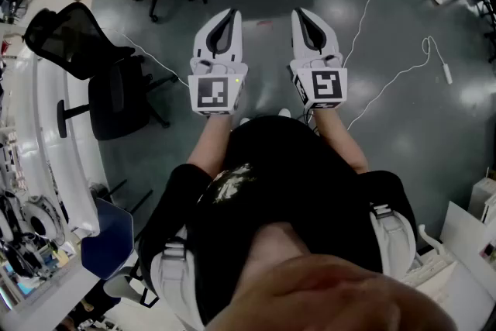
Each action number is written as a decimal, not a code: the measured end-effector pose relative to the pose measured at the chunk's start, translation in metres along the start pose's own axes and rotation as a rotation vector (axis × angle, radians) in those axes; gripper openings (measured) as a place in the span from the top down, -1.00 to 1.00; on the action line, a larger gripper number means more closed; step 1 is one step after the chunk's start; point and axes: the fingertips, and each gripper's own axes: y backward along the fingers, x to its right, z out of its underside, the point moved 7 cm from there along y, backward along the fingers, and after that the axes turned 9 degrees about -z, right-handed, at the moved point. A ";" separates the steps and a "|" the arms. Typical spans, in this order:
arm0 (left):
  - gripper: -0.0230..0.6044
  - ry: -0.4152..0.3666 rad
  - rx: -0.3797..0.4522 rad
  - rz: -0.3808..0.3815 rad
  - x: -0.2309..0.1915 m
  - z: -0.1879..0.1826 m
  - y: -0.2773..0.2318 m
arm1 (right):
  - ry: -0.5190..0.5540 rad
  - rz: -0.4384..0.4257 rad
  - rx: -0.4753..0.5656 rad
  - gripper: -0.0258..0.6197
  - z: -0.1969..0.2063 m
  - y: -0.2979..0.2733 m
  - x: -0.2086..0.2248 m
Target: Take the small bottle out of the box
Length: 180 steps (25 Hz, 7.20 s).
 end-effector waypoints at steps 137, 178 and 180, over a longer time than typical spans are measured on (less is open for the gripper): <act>0.89 0.092 -0.020 0.123 -0.255 0.194 -0.540 | 0.032 -0.070 -0.048 0.93 0.118 -0.554 0.255; 0.89 0.026 -0.182 0.160 -0.231 0.245 -0.841 | -0.066 -0.158 -0.046 0.93 0.191 -0.732 0.525; 0.89 0.029 -0.196 0.181 -0.235 0.253 -0.844 | -0.077 -0.162 -0.055 0.93 0.199 -0.740 0.524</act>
